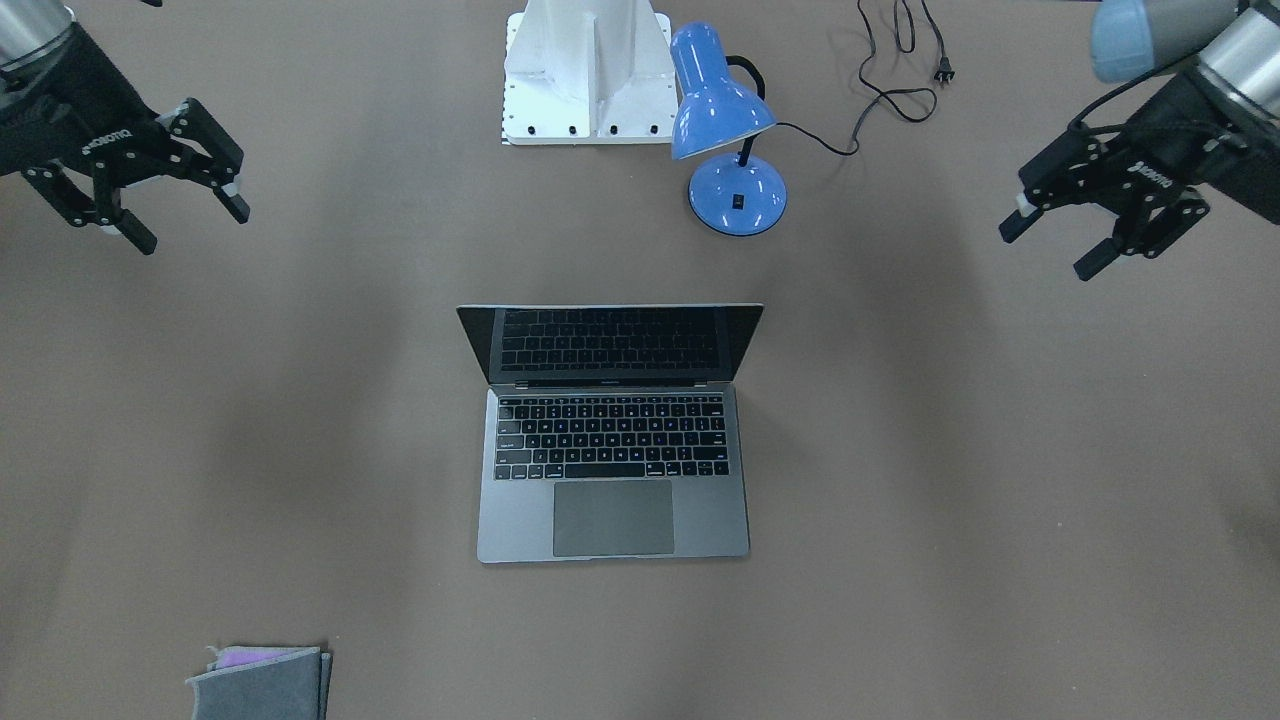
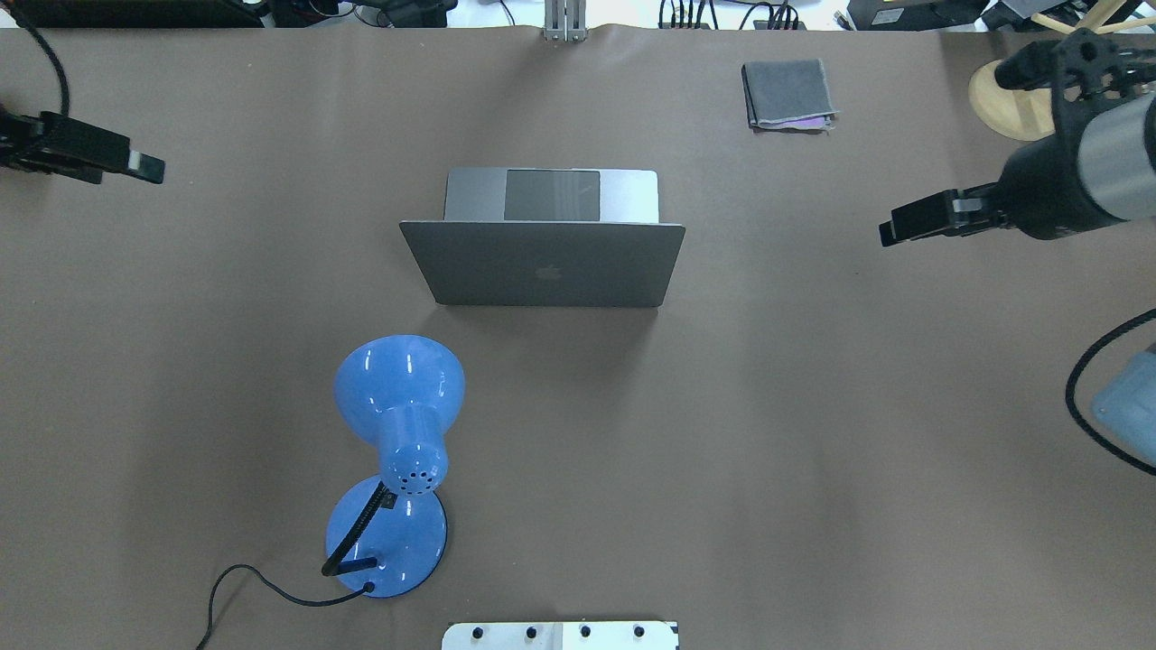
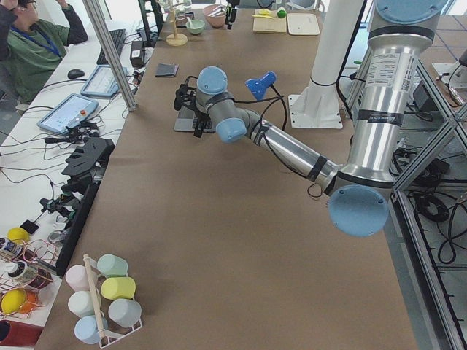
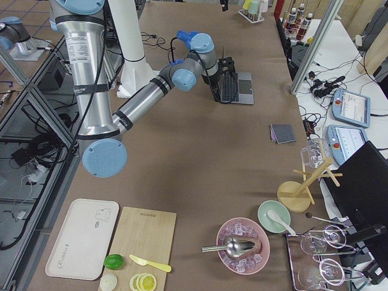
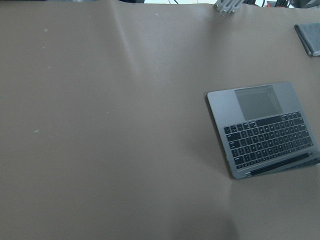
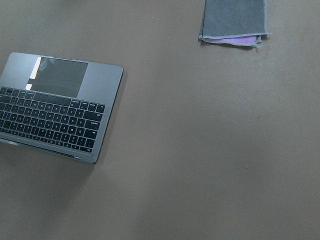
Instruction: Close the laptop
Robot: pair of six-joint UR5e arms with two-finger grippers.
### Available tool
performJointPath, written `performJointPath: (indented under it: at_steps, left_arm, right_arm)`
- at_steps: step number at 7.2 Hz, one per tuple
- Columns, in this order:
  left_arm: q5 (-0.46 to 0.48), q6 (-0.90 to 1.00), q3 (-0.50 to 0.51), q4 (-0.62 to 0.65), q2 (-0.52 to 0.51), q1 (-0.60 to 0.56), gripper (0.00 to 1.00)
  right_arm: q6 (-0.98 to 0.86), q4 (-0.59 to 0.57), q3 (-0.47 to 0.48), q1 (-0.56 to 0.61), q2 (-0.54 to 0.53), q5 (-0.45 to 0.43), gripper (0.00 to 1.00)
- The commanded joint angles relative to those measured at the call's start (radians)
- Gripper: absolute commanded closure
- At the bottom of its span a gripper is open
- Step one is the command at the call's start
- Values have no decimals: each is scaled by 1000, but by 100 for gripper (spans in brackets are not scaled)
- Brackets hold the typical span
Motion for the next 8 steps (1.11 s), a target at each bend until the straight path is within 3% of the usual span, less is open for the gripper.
performJointPath:
  at_steps: [1, 4, 8]
  left_arm:
    - [76, -66, -11, 209, -142, 87, 3]
    - [200, -69, -29, 513, -304, 181, 3]
    - [360, -243, -25, 660, -444, 358, 3]
  right_arm:
    - [105, -248, 28, -151, 166, -174, 5]
    - [259, -384, 12, -291, 300, -293, 7]
    - [448, -478, -114, -357, 468, -343, 20]
